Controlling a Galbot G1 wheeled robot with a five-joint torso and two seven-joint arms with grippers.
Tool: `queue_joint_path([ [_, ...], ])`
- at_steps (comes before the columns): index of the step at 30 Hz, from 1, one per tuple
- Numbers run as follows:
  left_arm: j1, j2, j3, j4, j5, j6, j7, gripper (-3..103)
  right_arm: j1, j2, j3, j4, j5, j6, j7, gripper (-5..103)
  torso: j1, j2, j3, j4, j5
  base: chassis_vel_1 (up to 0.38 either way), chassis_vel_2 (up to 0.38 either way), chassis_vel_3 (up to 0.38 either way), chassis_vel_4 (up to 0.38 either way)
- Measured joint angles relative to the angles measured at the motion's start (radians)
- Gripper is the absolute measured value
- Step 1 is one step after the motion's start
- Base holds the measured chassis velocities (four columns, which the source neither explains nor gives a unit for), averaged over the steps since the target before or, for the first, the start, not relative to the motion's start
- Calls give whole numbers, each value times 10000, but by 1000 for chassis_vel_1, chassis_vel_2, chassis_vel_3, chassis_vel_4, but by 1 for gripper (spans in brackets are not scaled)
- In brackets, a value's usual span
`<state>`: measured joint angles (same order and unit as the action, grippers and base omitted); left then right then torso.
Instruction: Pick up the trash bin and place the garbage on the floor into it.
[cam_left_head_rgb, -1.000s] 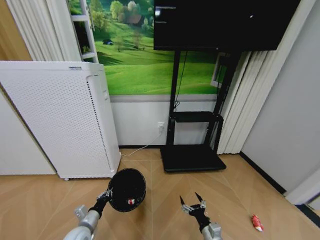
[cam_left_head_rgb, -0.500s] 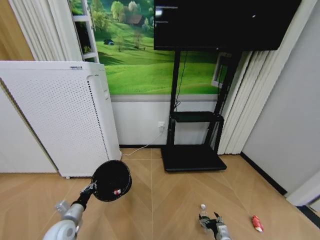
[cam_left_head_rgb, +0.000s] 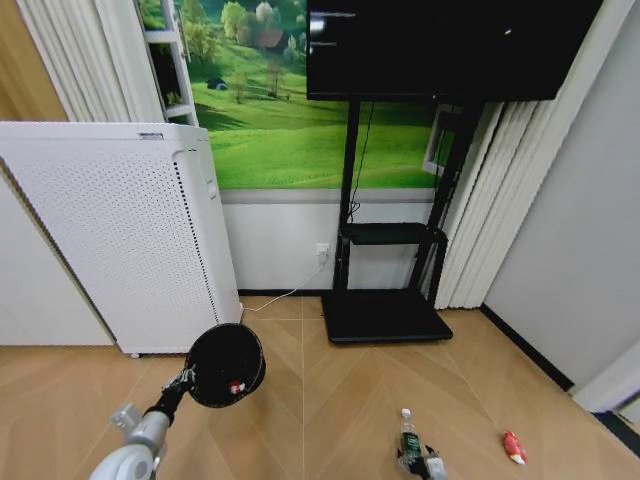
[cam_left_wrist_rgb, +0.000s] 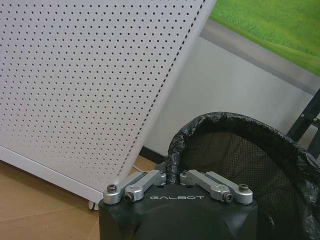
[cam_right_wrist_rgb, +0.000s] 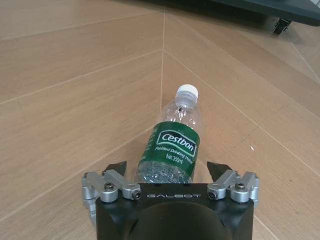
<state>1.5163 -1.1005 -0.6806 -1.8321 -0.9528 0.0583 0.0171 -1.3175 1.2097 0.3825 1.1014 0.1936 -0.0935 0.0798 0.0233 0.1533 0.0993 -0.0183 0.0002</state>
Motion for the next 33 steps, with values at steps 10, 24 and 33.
queue_joint_path([
  [10, -46, -52, 101, -17, -18, -18, -70, 6, -196, 48, -12, 232, 90, 114, 52, 46, 0, 0, 0, -1, -2, 0, 0, 0, 0],
  [24, -411, 111, 1209, 304, -5, -23, -287, 6, -1040, -339, 508, 2422, 623, 2341, -527, 25, 0, 0, 0, 2, 4, 0, 0, 0, 0],
  [33, -1144, 394, 2742, 201, -272, 469, -915, 6, -1833, -1838, 499, 5938, 1865, 3855, -2340, 25, 0, 0, -1, 0, 1, 0, 0, 0, 0],
])
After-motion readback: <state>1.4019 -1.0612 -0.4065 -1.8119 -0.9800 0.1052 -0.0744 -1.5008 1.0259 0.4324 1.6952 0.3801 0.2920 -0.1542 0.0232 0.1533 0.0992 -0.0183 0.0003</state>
